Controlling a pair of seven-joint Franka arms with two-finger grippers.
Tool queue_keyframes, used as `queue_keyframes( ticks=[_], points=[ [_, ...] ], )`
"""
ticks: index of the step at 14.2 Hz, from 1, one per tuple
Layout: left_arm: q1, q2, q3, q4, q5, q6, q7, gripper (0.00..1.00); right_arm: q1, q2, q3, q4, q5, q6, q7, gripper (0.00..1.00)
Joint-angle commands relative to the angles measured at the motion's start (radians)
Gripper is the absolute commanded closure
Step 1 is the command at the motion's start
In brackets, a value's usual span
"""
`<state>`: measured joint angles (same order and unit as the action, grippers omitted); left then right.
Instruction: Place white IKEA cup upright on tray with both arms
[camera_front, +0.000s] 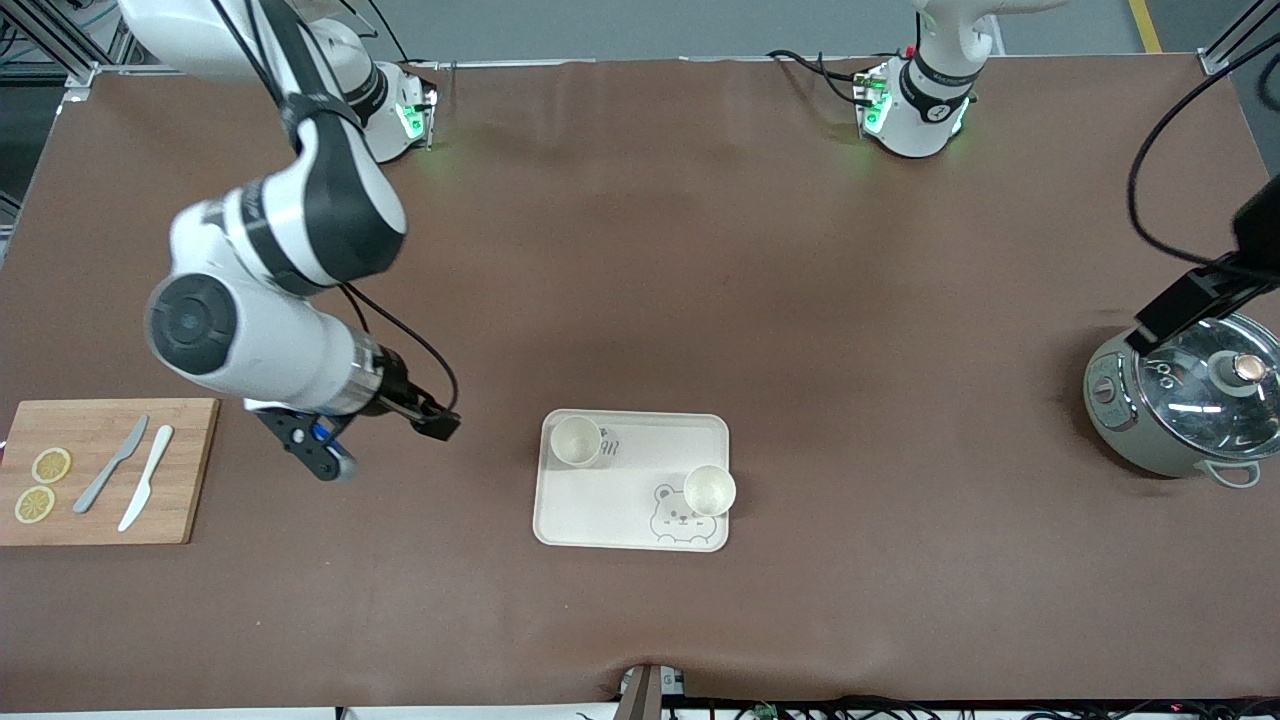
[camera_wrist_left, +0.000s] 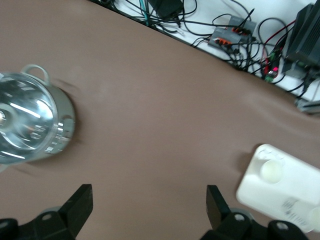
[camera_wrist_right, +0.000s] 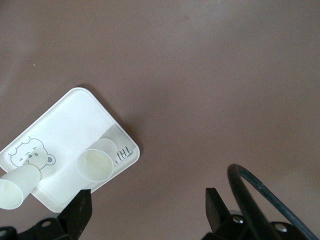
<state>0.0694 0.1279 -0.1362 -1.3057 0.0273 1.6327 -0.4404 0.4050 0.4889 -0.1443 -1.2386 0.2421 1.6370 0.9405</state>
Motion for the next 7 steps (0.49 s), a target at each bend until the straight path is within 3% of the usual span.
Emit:
queue_keyframes(
  ticks=[1, 4, 7],
  points=[
    [0.065, -0.045, -0.008, -0.021, 0.003, -0.059, 0.139, 0.0, -0.04, -0.157, 0.009, -0.175, -0.017, 0.003, -0.083, 0.0],
    [0.14, -0.071, -0.007, -0.023, 0.005, -0.111, 0.363, 0.0, -0.066, -0.278, 0.008, -0.304, -0.018, 0.01, -0.164, 0.0],
    [0.174, -0.086, -0.005, -0.024, 0.005, -0.161, 0.479, 0.0, -0.13, -0.348, 0.009, -0.358, -0.021, -0.003, -0.313, 0.0]
  ],
)
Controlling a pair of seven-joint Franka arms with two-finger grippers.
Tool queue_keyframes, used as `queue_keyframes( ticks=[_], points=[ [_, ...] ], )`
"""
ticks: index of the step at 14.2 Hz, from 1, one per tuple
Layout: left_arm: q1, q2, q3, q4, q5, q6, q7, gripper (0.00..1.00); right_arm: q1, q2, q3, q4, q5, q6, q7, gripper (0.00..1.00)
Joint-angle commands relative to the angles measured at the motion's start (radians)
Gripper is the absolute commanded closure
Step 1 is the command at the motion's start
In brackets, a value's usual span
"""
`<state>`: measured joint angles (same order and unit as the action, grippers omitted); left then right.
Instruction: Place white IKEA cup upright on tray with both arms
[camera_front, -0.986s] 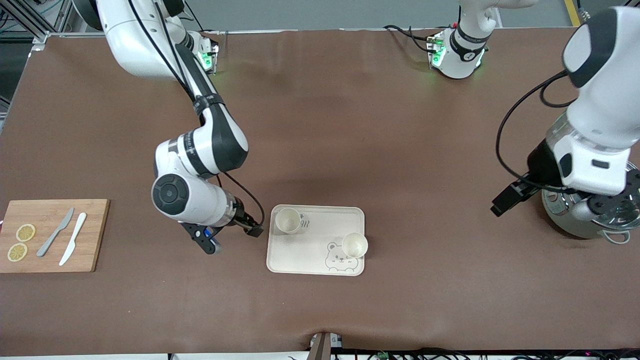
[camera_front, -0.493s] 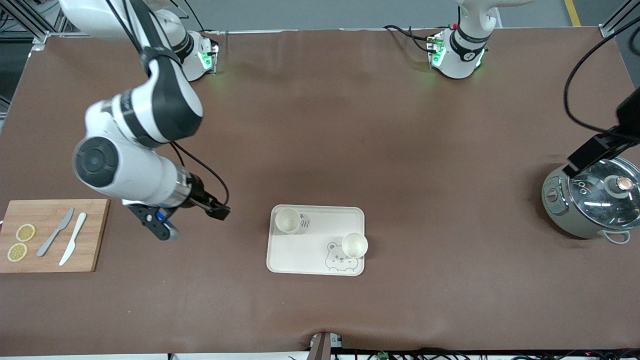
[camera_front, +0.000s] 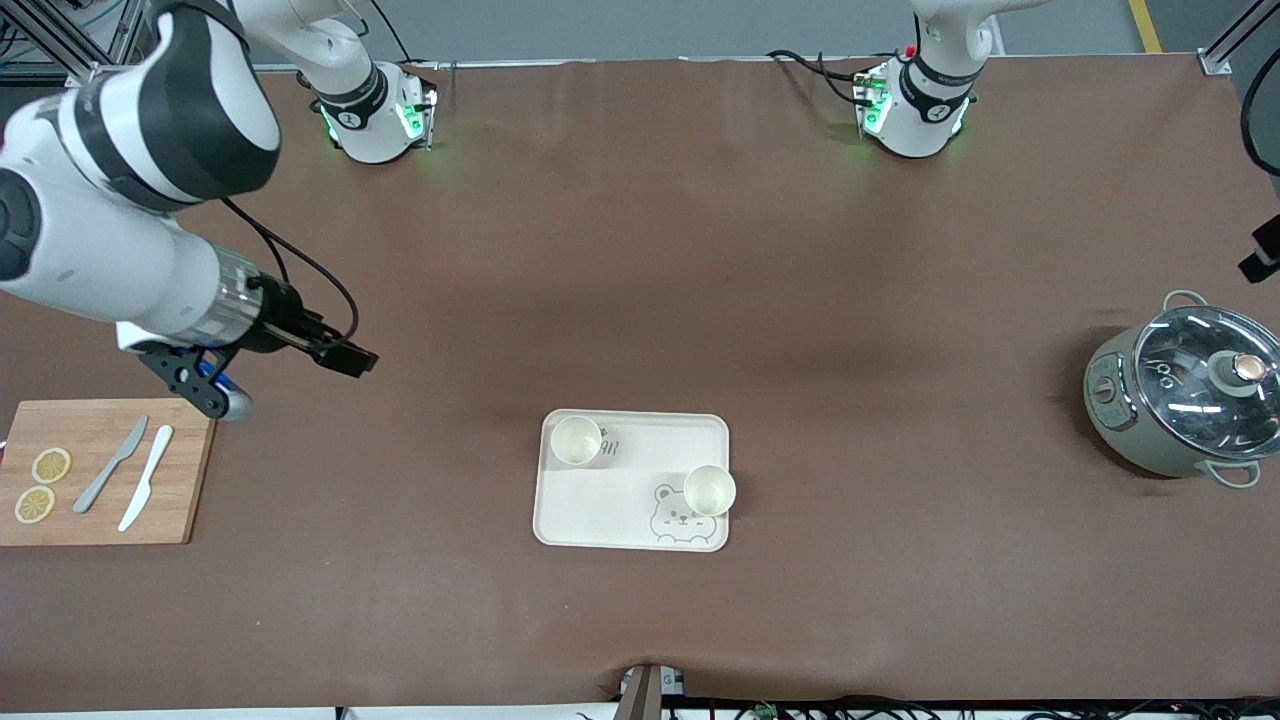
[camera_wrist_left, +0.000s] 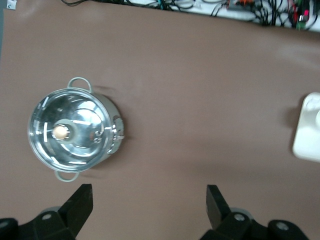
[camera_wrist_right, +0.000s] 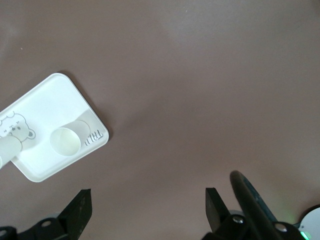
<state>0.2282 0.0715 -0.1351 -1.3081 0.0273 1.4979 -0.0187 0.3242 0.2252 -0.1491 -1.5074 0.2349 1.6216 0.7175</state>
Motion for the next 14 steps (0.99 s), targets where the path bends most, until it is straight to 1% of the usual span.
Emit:
queue_keyframes(
  ticks=[1, 2, 4, 6, 7, 8, 11, 12, 14],
  points=[
    [0.016, -0.041, -0.009, -0.022, 0.009, -0.047, 0.057, 0.0, -0.069, -0.098, 0.013, -0.097, -0.016, -0.002, -0.145, 0.0],
    [0.013, -0.054, -0.012, -0.023, 0.008, -0.065, 0.054, 0.0, -0.097, -0.105, 0.013, -0.099, -0.025, -0.022, -0.211, 0.0],
    [0.01, -0.059, -0.023, -0.026, 0.01, -0.114, 0.053, 0.0, -0.135, -0.127, 0.013, -0.1, -0.08, -0.046, -0.353, 0.0],
    [0.01, -0.07, -0.057, -0.039, 0.003, -0.142, 0.054, 0.0, -0.189, -0.138, 0.013, -0.099, -0.088, -0.062, -0.45, 0.0],
    [0.002, -0.084, -0.067, -0.063, 0.003, -0.142, 0.049, 0.0, -0.204, -0.151, 0.013, -0.099, -0.123, -0.062, -0.54, 0.0],
    [-0.038, -0.123, -0.061, -0.11, 0.003, -0.128, 0.042, 0.0, -0.217, -0.159, 0.013, -0.099, -0.165, -0.062, -0.616, 0.0],
    [-0.116, -0.223, -0.044, -0.279, 0.002, -0.021, 0.004, 0.0, -0.261, -0.196, 0.013, -0.099, -0.18, -0.089, -0.691, 0.0],
    [-0.169, -0.245, -0.014, -0.308, 0.002, -0.015, -0.021, 0.0, -0.264, -0.213, 0.013, -0.099, -0.187, -0.089, -0.725, 0.0],
    [-0.286, -0.274, 0.082, -0.335, 0.002, -0.016, -0.064, 0.0, -0.263, -0.254, 0.014, -0.1, -0.242, -0.107, -0.789, 0.0]
  ],
)
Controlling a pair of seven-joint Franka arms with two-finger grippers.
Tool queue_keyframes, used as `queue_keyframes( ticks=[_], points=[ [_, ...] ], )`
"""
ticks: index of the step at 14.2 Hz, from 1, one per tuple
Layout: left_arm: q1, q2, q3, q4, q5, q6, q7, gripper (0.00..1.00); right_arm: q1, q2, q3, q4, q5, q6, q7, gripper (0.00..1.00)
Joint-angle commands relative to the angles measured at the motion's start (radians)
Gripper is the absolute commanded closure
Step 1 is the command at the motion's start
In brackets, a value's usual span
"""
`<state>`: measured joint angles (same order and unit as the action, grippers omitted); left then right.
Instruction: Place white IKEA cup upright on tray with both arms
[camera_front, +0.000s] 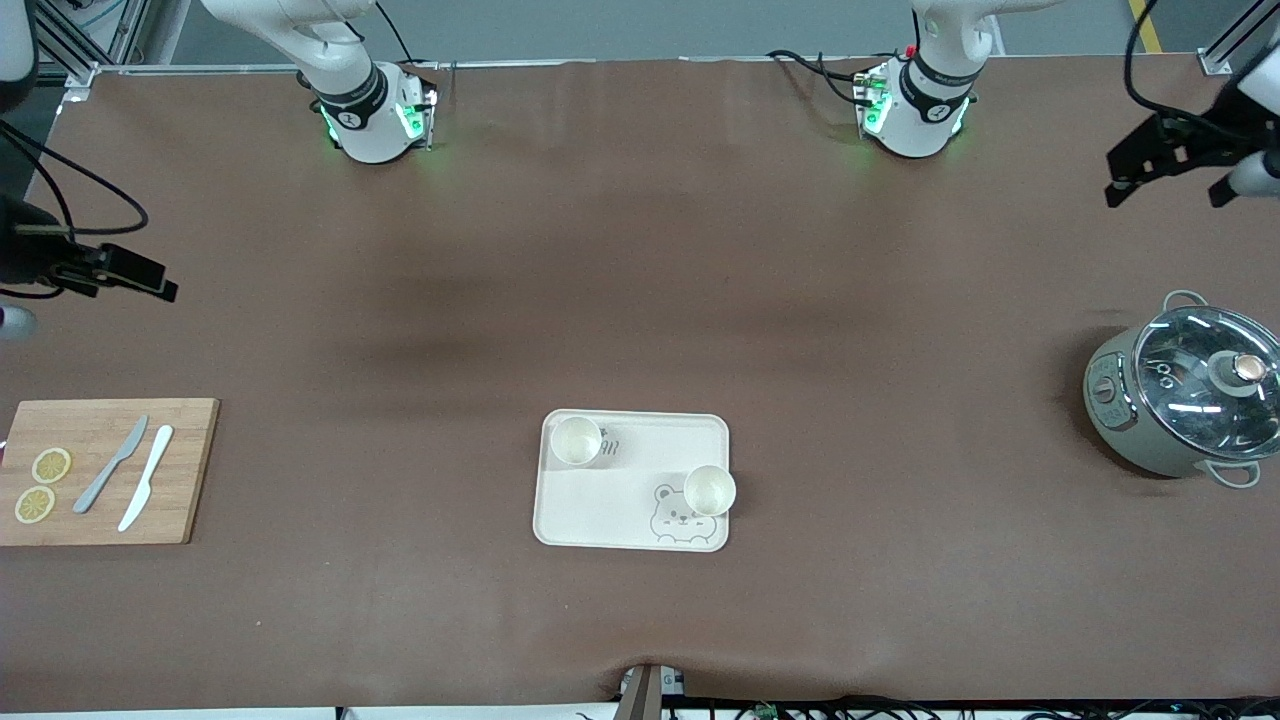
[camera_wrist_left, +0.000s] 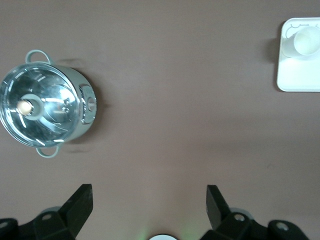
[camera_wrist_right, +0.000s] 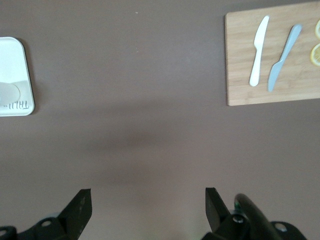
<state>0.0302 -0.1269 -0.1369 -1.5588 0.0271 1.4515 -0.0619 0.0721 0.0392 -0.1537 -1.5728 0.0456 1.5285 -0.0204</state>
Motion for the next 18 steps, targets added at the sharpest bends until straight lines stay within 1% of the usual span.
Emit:
queue_keyframes(
  ticks=[1, 4, 7, 8, 12, 15, 16, 17, 18],
  points=[
    [-0.102, -0.077, 0.1, -0.084, 0.002, 0.027, -0.021, 0.0, -0.008, -0.084, 0.02, -0.035, -0.058, -0.025, -0.058, 0.0],
    [-0.119, -0.088, 0.121, -0.083, 0.002, 0.023, -0.021, 0.0, -0.005, -0.13, 0.023, -0.049, -0.058, -0.076, -0.058, 0.0],
    [-0.109, -0.067, 0.122, -0.072, 0.004, 0.033, -0.021, 0.0, 0.003, -0.171, 0.026, -0.084, -0.058, -0.076, -0.056, 0.0],
    [-0.104, -0.041, 0.122, -0.07, 0.002, 0.042, -0.021, 0.0, 0.002, -0.165, 0.025, -0.084, -0.056, -0.07, -0.056, 0.0],
    [-0.102, -0.031, 0.12, -0.07, 0.002, 0.044, -0.019, 0.0, -0.005, -0.138, 0.026, -0.033, -0.047, -0.06, -0.058, 0.0],
    [-0.102, -0.025, 0.12, -0.066, 0.002, 0.047, -0.012, 0.0, -0.02, -0.127, 0.028, -0.029, -0.044, -0.05, -0.058, 0.0],
    [-0.101, -0.014, 0.12, -0.05, 0.002, 0.049, -0.007, 0.0, -0.023, -0.124, 0.028, -0.027, -0.047, -0.038, -0.059, 0.0],
    [-0.101, -0.005, 0.12, -0.047, 0.002, 0.049, -0.004, 0.0, -0.044, -0.114, 0.032, -0.027, -0.043, -0.031, -0.059, 0.0],
    [-0.101, -0.004, 0.12, -0.044, 0.002, 0.053, -0.004, 0.0, -0.076, -0.114, 0.072, -0.027, -0.038, -0.031, -0.059, 0.0]
  ],
)
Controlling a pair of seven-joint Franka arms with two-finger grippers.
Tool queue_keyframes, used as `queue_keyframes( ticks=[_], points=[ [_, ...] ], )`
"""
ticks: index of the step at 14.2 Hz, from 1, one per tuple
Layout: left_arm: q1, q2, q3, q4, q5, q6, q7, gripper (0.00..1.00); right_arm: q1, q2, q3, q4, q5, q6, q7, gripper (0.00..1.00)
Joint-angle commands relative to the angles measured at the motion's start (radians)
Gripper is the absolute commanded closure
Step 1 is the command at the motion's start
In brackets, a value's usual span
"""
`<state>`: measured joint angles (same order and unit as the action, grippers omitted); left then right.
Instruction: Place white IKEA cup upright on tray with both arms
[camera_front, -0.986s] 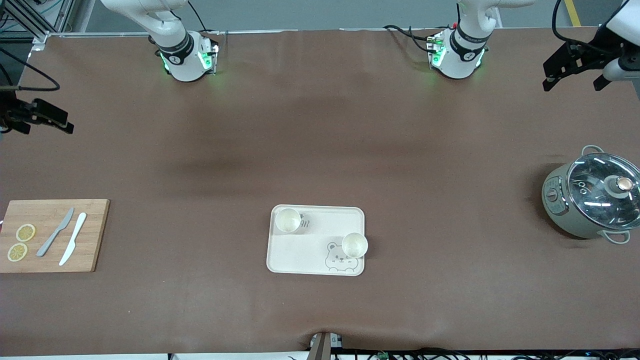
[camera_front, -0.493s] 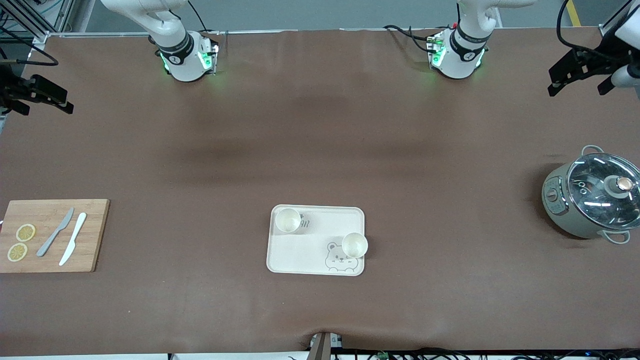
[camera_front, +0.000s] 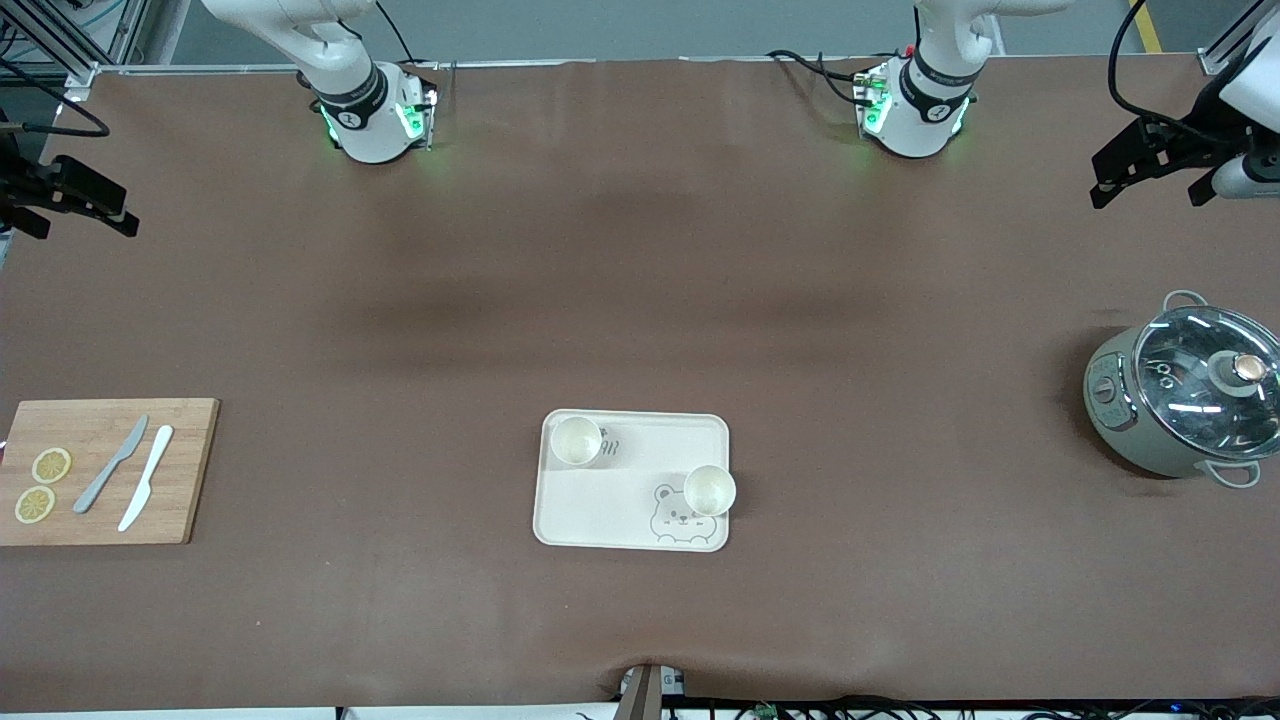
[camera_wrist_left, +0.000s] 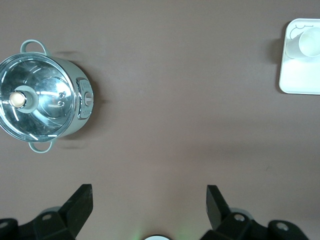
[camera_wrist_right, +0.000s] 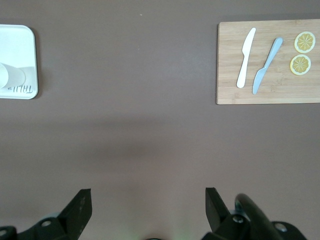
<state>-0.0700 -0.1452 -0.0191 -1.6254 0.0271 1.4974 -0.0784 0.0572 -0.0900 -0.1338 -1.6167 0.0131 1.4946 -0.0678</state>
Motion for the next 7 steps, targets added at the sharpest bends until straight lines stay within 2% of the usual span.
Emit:
queue_keyframes(
  ticks=[1, 2, 3, 7],
  points=[
    [0.001, 0.018, 0.002, 0.031, 0.001, 0.026, 0.012, 0.0, -0.11, 0.015, 0.109, 0.017, -0.007, 0.001, -0.012, 0.0],
    [0.002, 0.019, 0.004, 0.035, 0.001, 0.036, 0.012, 0.0, -0.147, 0.013, 0.161, 0.017, -0.01, 0.003, -0.012, 0.0],
    [0.001, 0.025, 0.004, 0.035, 0.001, 0.05, 0.012, 0.0, -0.157, 0.012, 0.177, 0.017, -0.01, 0.001, -0.01, 0.0],
    [0.001, 0.032, 0.004, 0.035, 0.002, 0.061, 0.006, 0.0, -0.157, 0.016, 0.177, 0.023, -0.004, 0.004, -0.007, 0.0]
  ],
)
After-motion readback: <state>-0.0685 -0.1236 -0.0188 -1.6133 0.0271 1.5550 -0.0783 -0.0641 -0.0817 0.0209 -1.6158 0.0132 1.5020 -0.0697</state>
